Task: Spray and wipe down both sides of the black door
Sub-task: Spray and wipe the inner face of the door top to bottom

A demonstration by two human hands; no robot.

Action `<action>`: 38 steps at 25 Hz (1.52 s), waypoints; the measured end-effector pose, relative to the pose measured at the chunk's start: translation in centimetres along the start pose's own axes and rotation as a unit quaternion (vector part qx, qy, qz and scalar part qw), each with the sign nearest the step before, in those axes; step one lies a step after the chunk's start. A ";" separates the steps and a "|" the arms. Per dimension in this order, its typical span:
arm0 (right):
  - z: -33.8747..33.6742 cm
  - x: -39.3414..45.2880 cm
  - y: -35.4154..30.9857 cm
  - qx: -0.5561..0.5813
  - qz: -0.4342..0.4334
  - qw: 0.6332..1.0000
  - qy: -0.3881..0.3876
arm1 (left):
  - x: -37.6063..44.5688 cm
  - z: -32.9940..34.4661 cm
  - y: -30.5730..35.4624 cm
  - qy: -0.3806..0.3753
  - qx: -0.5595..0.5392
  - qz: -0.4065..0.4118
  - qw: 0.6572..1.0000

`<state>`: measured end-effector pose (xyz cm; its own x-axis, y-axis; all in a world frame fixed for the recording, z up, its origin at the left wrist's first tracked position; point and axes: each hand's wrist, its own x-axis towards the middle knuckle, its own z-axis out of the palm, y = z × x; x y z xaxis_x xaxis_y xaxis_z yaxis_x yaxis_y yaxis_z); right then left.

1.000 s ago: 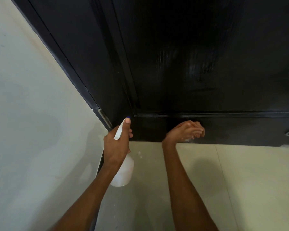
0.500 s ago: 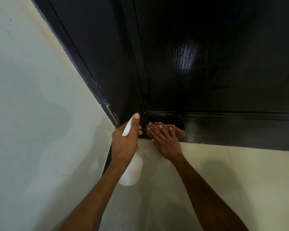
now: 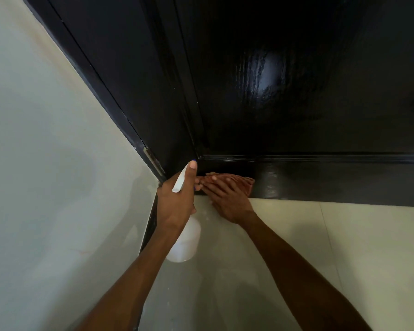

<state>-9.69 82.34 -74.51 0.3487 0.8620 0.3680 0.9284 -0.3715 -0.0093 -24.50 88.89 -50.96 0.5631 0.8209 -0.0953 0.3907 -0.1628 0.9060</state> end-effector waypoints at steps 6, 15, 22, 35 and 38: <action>-4.2 -5.4 5.4 0.013 0.120 0.992 0.041 | -1.0 3.3 0.0 -0.041 0.011 0.035 0.998; -17.0 -8.7 16.4 0.328 0.622 0.536 0.467 | -4.6 12.2 4.8 -0.162 -0.030 0.069 0.984; -12.7 -7.3 11.0 0.226 0.533 0.753 0.312 | -5.6 16.2 6.7 -0.184 0.008 0.101 0.978; -17.1 -11.6 23.6 0.336 0.661 0.466 0.482 | -6.3 17.2 6.4 -0.219 0.029 0.089 0.971; -12.7 -9.6 18.7 0.363 0.619 0.522 0.461 | -5.2 15.0 5.0 -0.198 0.026 0.074 0.977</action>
<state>2.65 62.72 -66.46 0.8396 -0.5409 -0.0506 -0.0150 0.0700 -0.9974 -14.58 75.58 -52.14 0.8500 0.5117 -0.1252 0.3132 -0.2997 0.9012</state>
